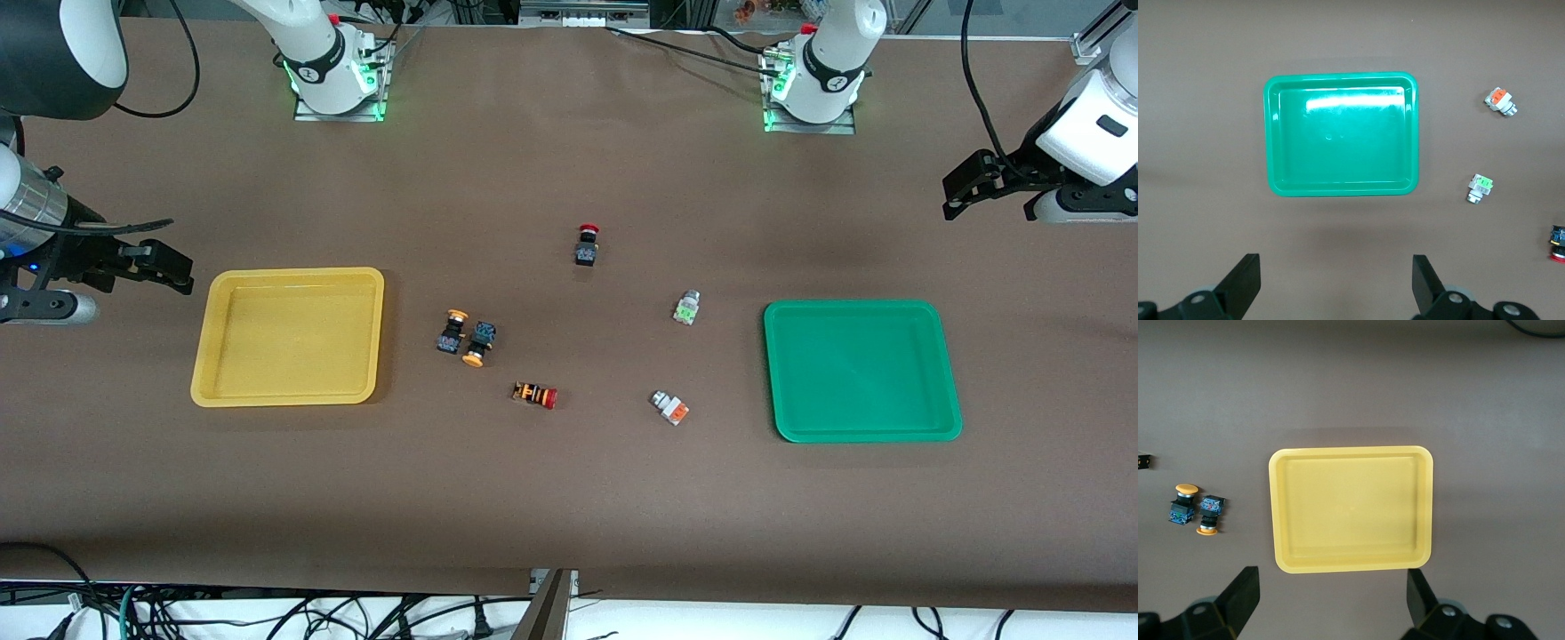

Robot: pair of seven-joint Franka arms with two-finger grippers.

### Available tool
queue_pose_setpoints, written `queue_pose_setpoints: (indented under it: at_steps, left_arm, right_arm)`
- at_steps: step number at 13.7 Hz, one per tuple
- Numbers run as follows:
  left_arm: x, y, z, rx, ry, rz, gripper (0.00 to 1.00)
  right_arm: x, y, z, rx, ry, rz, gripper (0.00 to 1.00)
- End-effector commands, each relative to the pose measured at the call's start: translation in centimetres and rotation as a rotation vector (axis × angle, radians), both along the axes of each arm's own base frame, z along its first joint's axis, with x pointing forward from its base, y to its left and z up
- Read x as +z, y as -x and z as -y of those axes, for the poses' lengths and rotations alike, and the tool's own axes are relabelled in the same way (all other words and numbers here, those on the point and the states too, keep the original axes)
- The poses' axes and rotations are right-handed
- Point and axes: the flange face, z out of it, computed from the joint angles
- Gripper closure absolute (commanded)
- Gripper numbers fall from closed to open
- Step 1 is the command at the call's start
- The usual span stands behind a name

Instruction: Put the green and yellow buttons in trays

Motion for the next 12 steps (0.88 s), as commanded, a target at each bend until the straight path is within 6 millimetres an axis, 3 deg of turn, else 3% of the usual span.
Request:
queue_pose_setpoints:
  at_steps: [1,7,12]
  left_arm:
    - [0.8,-0.3,0.1,-0.013,0.006,-0.005,0.0]
    - [0.7,-0.4,0.3,-0.016,0.006,-0.008,0.0]
    - [0.4,-0.5,0.3,-0.017,0.006,-0.012,0.0]
  right_arm:
    - [0.1,0.0,-0.3,-0.002,-0.013,0.0,0.02]
    - [-0.5,-0.1,-0.5,0.001,-0.011,-0.007,0.02]
    - [-0.8,-0.2,0.8,-0.006,-0.014,-0.015,0.02]
